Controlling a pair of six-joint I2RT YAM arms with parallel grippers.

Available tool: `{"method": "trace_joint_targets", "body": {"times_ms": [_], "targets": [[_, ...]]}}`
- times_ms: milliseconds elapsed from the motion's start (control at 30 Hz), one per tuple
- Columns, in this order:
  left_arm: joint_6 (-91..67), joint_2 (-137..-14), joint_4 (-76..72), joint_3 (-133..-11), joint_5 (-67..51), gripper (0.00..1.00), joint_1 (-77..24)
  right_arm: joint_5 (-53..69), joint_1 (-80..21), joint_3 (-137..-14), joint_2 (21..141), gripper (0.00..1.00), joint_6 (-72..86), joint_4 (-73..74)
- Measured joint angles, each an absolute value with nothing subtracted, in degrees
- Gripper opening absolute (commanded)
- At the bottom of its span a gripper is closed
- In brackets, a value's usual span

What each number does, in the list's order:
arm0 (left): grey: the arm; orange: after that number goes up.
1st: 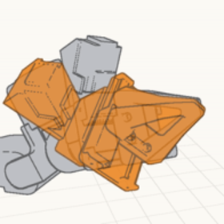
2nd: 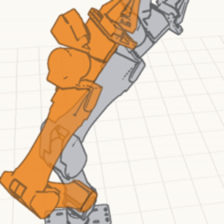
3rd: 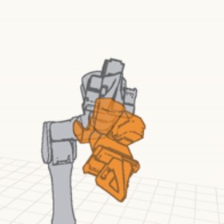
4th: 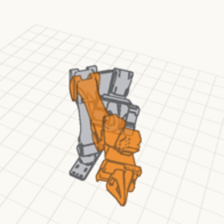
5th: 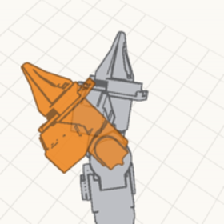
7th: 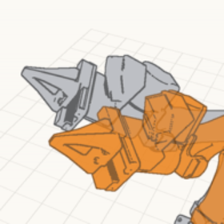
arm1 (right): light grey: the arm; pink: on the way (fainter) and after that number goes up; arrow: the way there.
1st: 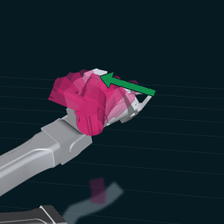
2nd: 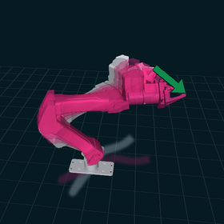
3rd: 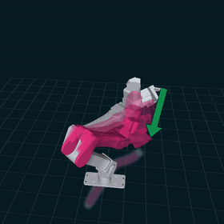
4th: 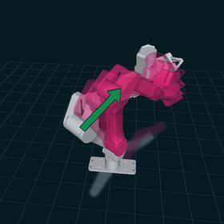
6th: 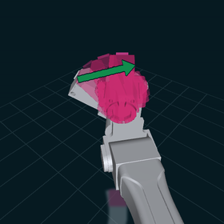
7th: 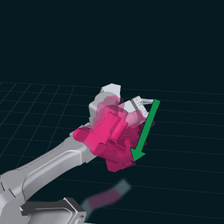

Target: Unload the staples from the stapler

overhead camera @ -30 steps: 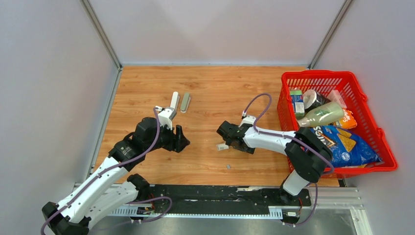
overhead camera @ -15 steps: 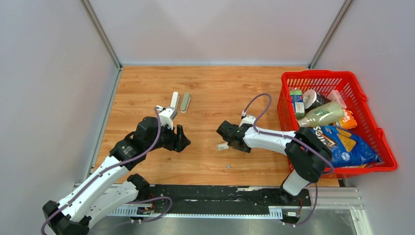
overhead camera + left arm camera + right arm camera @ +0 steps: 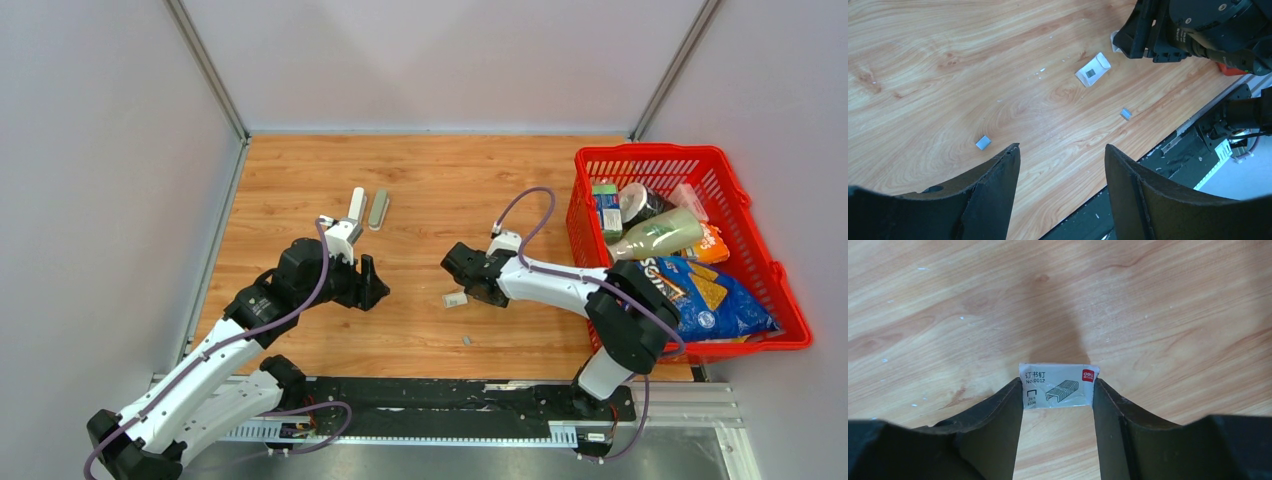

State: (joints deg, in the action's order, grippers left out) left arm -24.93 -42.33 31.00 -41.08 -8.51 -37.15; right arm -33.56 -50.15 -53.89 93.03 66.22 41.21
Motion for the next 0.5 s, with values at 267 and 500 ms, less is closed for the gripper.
{"method": "trace_joint_targets", "body": {"times_ms": [267, 500], "targets": [[-24.93, -42.33, 31.00, -41.08, -8.51, 0.70, -37.15, -33.78, -50.37, -57.41, 91.81, 0.52, 64.82, 41.58], [-24.93, -40.91, 31.62, -41.10, -8.01, 0.70, -37.15, -33.89, -52.62, -64.25, 93.14, 0.52, 62.02, 41.80]]}}
